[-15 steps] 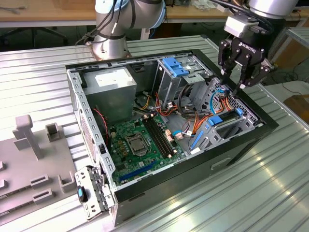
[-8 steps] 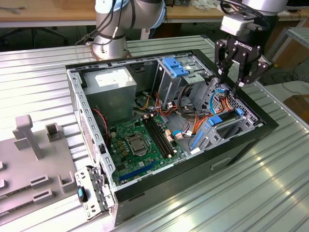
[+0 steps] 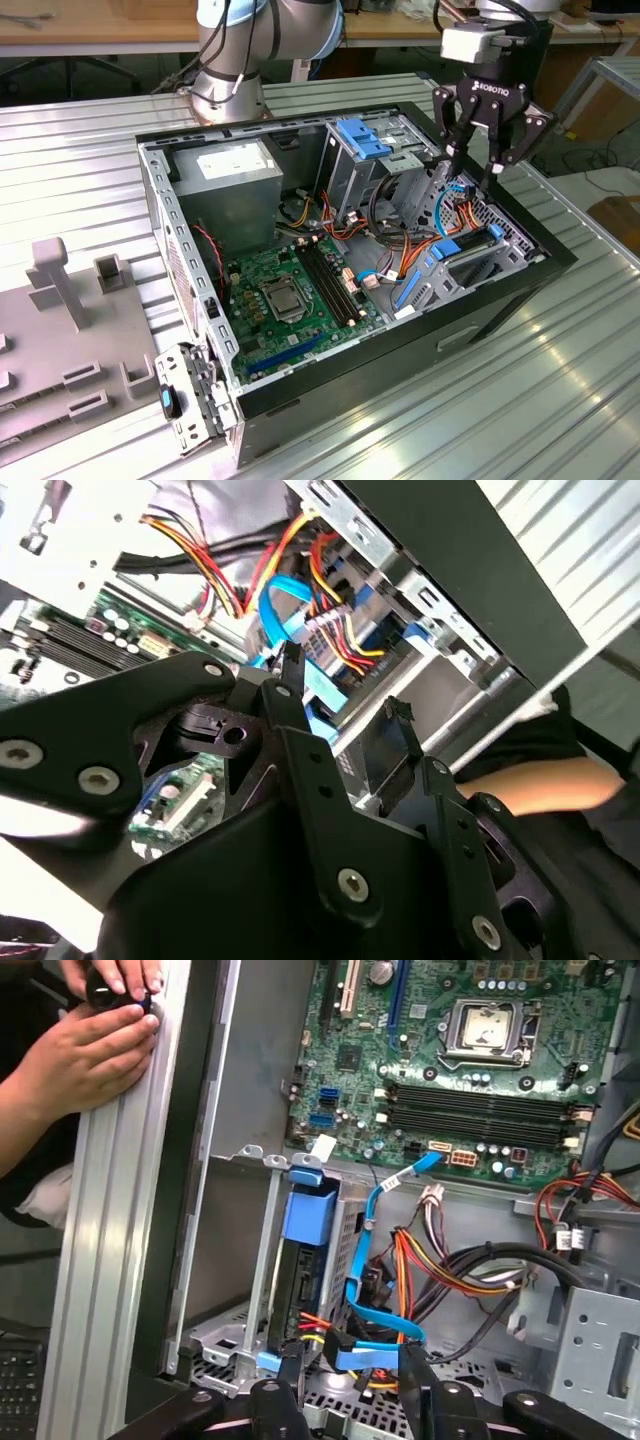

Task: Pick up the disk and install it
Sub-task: 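Insert the second disk wire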

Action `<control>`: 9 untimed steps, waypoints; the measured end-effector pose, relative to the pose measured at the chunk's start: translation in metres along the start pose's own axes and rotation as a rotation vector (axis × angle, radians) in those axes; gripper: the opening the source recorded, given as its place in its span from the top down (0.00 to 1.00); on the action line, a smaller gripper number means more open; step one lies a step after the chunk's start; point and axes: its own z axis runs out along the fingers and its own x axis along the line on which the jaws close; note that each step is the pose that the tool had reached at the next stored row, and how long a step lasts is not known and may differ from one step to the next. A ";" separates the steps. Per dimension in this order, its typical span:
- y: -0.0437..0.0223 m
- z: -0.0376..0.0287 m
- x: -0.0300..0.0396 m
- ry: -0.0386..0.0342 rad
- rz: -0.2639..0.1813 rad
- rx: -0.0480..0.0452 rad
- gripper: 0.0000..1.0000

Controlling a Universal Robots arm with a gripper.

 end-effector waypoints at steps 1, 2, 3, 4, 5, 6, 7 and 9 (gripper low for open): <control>-0.0001 0.0007 -0.0007 0.0001 0.000 0.0000 0.50; -0.0002 0.0021 -0.0016 0.0003 0.000 0.0001 0.50; -0.0003 0.0042 -0.0032 0.0014 0.002 -0.0012 0.50; -0.0003 0.0065 -0.0041 0.0015 0.020 -0.0072 0.50; -0.0004 0.0063 -0.0043 0.0020 0.026 -0.0094 0.50; -0.0005 0.0063 -0.0043 0.0020 0.026 -0.0094 0.50; -0.0005 0.0064 -0.0043 0.0018 0.026 -0.0094 0.50; -0.0006 0.0066 -0.0047 0.0137 0.028 -0.0123 0.50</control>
